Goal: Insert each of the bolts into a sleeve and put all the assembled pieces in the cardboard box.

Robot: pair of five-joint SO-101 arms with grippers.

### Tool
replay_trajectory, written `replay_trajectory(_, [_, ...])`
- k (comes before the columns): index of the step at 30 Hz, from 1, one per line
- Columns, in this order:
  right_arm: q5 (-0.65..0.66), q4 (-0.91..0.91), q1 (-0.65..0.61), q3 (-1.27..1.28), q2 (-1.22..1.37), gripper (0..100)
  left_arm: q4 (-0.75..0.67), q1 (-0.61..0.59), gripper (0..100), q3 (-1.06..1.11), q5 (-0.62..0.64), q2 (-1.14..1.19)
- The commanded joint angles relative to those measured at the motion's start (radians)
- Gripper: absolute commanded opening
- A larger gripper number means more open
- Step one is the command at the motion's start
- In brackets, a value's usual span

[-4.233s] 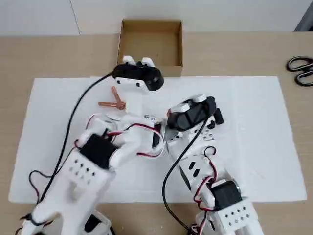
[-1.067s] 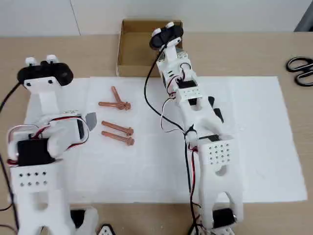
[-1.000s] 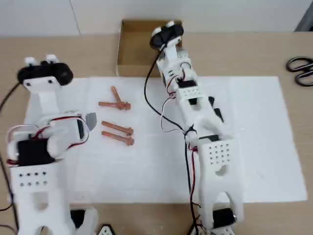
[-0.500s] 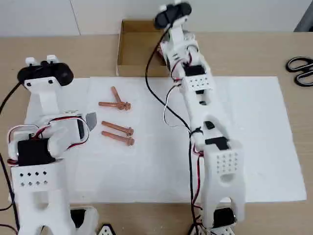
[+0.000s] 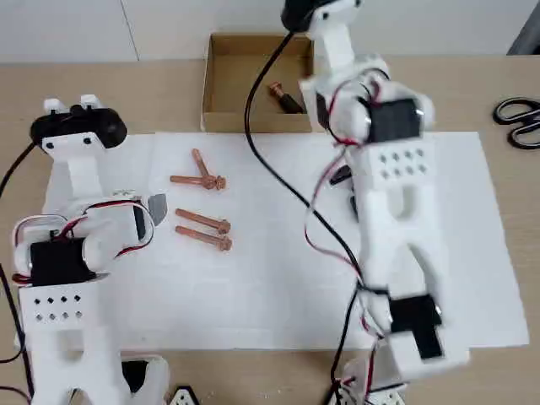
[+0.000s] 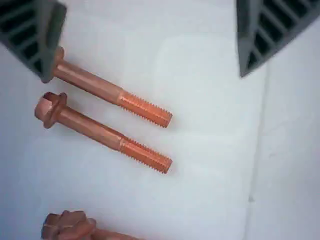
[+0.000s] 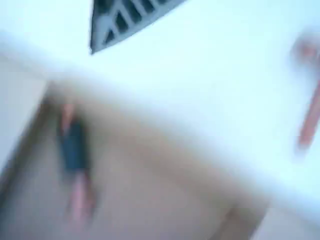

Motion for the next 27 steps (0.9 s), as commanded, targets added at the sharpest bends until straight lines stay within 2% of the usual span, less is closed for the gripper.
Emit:
replay_trajectory(1, [0.002, 0.278, 0.008, -0.058, -0.188, 13.0, 0.0, 0.003, 23, -0.012, -0.005, -0.026])
replay_trajectory(2, [0.002, 0.323, 0.008, -0.051, -0.226, 13.0, 0.0, 0.003, 23, -0.012, -0.005, -0.026])
replay_trajectory(7, [0.0, 0.326, 0.044, 0.069, -0.421, 13.0, 0.002, 0.003, 23, -0.007, -0.005, -0.026])
replay_trajectory(14, [0.006, 0.315, 0.128, 0.497, -0.631, 13.0, 0.031, -0.002, 23, -0.007, -0.005, -0.026])
replay_trajectory(22, [0.008, 0.156, 0.285, 0.948, -0.687, 15.4, 0.052, -0.003, 23, -0.01, -0.005, -0.026])
replay_trajectory(27, [0.101, 0.139, 0.252, 0.991, -0.684, 22.3, 0.052, -0.002, 23, -0.012, -0.005, -0.026])
